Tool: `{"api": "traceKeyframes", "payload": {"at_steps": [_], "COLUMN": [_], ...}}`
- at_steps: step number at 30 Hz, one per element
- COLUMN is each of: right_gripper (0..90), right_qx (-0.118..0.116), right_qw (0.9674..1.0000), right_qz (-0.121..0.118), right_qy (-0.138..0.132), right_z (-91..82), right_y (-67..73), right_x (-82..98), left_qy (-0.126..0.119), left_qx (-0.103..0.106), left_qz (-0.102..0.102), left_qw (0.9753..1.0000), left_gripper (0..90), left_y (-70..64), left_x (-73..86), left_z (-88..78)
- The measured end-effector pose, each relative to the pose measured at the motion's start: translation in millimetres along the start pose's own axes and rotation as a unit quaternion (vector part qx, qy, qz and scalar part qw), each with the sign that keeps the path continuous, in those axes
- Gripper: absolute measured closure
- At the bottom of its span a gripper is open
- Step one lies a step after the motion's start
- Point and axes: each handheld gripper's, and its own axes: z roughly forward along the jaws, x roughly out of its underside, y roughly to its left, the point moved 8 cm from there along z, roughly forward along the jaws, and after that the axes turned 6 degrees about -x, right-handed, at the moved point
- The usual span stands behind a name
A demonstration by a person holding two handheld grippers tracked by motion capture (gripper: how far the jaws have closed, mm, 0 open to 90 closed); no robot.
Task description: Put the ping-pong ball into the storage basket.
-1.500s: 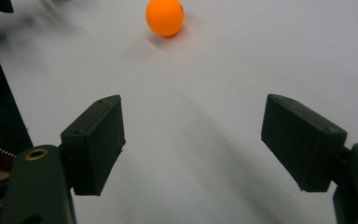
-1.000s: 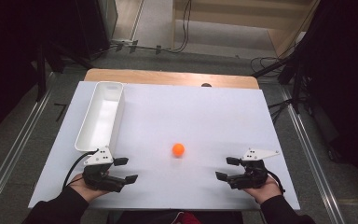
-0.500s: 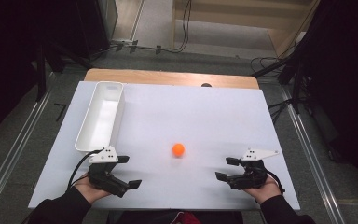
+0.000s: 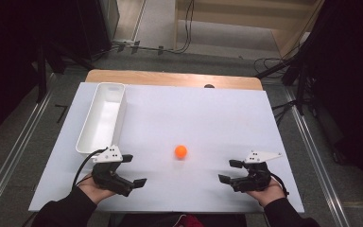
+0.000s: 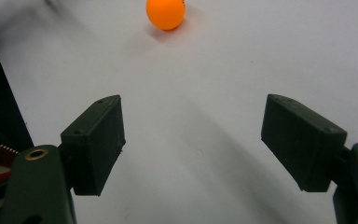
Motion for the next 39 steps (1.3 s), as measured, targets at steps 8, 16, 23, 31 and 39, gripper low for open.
{"api": "traceKeyframes", "payload": {"at_steps": [8, 16, 23, 31, 39], "right_gripper": [20.0, 20.0, 20.1, 20.1, 20.1], "right_qx": [0.002, 0.0, 0.0, 0.0, 0.001], "right_qw": [1.0, 1.0, 0.9999, 0.9999, 0.9999], "right_qz": [-0.002, -0.005, -0.006, -0.006, -0.007], "right_qy": [0.003, 0.008, 0.009, 0.009, 0.009], "right_z": [0.9, 1.4, 1.7, 1.7, 1.7], "right_y": [-0.6, -0.6, -0.6, -0.5, -0.5], "right_x": [0.7, 1.4, 1.5, 1.7, 1.7], "left_qy": [-0.003, -0.009, -0.012, -0.01, -0.009], "left_qx": [-0.009, -0.008, -0.012, -0.011, -0.01], "left_qz": [0.0, 0.002, 0.003, 0.008, 0.01], "left_qw": [1.0, 0.9999, 0.9998, 0.9999, 0.9999], "left_gripper": [0.0, 0.0, 0.0, 0.0, 0.0], "left_y": [-1.1, -3.6, -3.5, -5.8, -6.2], "left_x": [-6.9, -12.8, -18.2, -23.3, -28.2], "left_z": [4.3, 8.4, 12.8, 20.8, 25.4]}}
